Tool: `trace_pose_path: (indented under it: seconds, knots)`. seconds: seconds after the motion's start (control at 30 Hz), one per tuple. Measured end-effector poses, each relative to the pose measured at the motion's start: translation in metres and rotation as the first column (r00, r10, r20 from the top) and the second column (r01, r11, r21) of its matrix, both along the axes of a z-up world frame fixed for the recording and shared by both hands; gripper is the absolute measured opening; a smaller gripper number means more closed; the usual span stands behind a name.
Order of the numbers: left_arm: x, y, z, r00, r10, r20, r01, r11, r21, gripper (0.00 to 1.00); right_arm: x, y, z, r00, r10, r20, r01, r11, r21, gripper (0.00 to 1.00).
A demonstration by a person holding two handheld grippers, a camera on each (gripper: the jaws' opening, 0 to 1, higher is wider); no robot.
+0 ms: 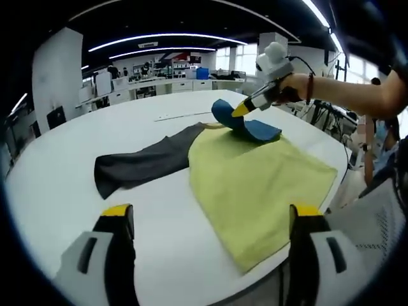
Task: Fold the garment on the visible template until the final outline fits inside the template.
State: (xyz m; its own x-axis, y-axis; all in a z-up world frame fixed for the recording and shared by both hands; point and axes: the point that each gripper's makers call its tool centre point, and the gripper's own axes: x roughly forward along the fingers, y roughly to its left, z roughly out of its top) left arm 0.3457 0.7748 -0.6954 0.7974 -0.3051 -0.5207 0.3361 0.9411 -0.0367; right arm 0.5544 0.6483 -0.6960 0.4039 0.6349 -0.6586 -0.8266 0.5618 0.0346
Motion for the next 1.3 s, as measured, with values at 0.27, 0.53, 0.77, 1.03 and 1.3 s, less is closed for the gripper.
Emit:
trace_pose_path:
  seconds: [0.27, 0.53, 0.77, 1.03, 1.3]
  knots:
    - [-0.001, -0.001, -0.002, 1.000, -0.007, -0.005, 0.007, 1.000, 0.012, 0.99, -0.005, 0.012, -0.016, 1.000, 0.008, -0.007, -0.008, 1.000, 0.002, 0.00]
    - [-0.003, 0.001, -0.004, 1.000, -0.002, -0.009, 0.002, 1.000, 0.010, 0.99, -0.012, 0.020, -0.031, 0.997, -0.024, -0.076, 0.028, 0.998, 0.055, 0.00]
    - [-0.005, 0.003, -0.005, 1.000, 0.007, -0.007, -0.007, 1.000, 0.004, 0.99, -0.031, 0.026, -0.046, 0.980, 0.005, -0.198, 0.013, 0.996, 0.085, 0.04]
    - [-0.006, 0.002, -0.005, 1.000, 0.007, -0.005, -0.007, 1.000, 0.004, 0.99, -0.017, 0.007, -0.045, 0.988, -0.077, -0.134, 0.084, 0.995, 0.046, 0.12]
    - [-0.006, 0.003, -0.004, 1.000, 0.006, -0.002, -0.006, 1.000, 0.001, 0.99, -0.009, 0.010, -0.050, 0.983, -0.113, -0.146, 0.124, 0.990, 0.064, 0.20]
